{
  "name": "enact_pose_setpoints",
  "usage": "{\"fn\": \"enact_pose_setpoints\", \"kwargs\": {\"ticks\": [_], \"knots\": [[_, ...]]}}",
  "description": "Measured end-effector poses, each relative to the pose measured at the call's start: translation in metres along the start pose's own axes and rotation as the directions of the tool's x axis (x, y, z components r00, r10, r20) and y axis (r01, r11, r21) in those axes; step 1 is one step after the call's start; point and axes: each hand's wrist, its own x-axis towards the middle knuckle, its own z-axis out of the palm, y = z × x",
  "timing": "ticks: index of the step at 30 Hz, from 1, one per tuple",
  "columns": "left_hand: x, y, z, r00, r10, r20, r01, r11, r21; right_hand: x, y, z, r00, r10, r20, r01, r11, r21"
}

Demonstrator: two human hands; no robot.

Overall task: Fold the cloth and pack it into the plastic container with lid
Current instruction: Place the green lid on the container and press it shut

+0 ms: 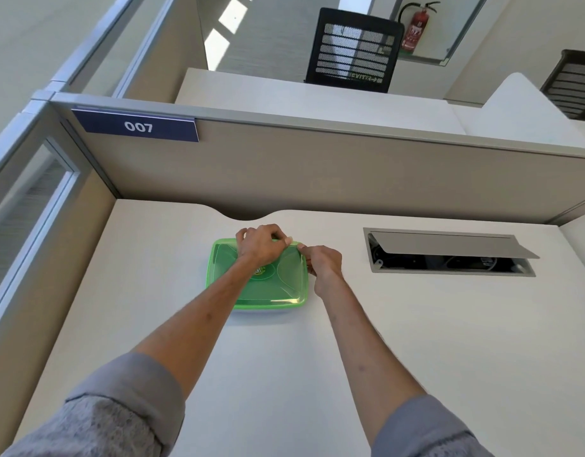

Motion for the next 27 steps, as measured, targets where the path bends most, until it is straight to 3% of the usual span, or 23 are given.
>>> {"fn": "enact_pose_setpoints", "kwargs": {"ticks": [5,8,12,15,18,21,23,25,27], "knots": [[-0.005,-0.007,-0.003,0.994,0.105,0.004,-0.105,0.994,0.001,0.004,0.002,-0.005,1.000,-0.014,0.018,0.014,1.000,0.009],[-0.013,-0.029,-0.015,0.981,0.145,-0.129,-0.146,0.989,0.009,0.010,0.003,-0.013,0.999,-0.047,0.022,0.048,0.998,-0.033],[-0.050,-0.060,-0.034,0.949,-0.070,-0.308,0.048,0.996,-0.078,-0.003,0.006,-0.023,0.986,-0.169,-0.003,0.167,0.980,-0.110],[-0.072,-0.070,-0.037,0.906,-0.306,-0.294,0.223,0.933,-0.284,-0.024,0.009,-0.027,0.941,-0.334,-0.049,0.307,0.906,-0.291],[-0.082,-0.077,-0.038,0.881,-0.436,-0.184,0.335,0.849,-0.408,-0.049,0.019,-0.024,0.865,-0.501,-0.012,0.419,0.736,-0.531],[-0.086,-0.079,-0.038,0.872,-0.470,-0.137,0.343,0.787,-0.512,-0.068,0.037,-0.022,0.712,-0.679,0.177,0.555,0.392,-0.733],[-0.085,-0.081,-0.034,0.865,-0.485,-0.126,0.349,0.763,-0.545,-0.073,0.048,-0.026,0.645,-0.691,0.326,0.612,0.211,-0.762],[-0.090,-0.074,-0.034,0.871,-0.473,-0.136,0.342,0.780,-0.525,-0.074,0.054,-0.033,0.638,-0.675,0.371,0.613,0.153,-0.775],[-0.100,-0.065,-0.034,0.900,-0.379,-0.214,0.283,0.883,-0.374,-0.073,0.055,-0.039,0.634,-0.668,0.390,0.605,0.115,-0.788]]}}
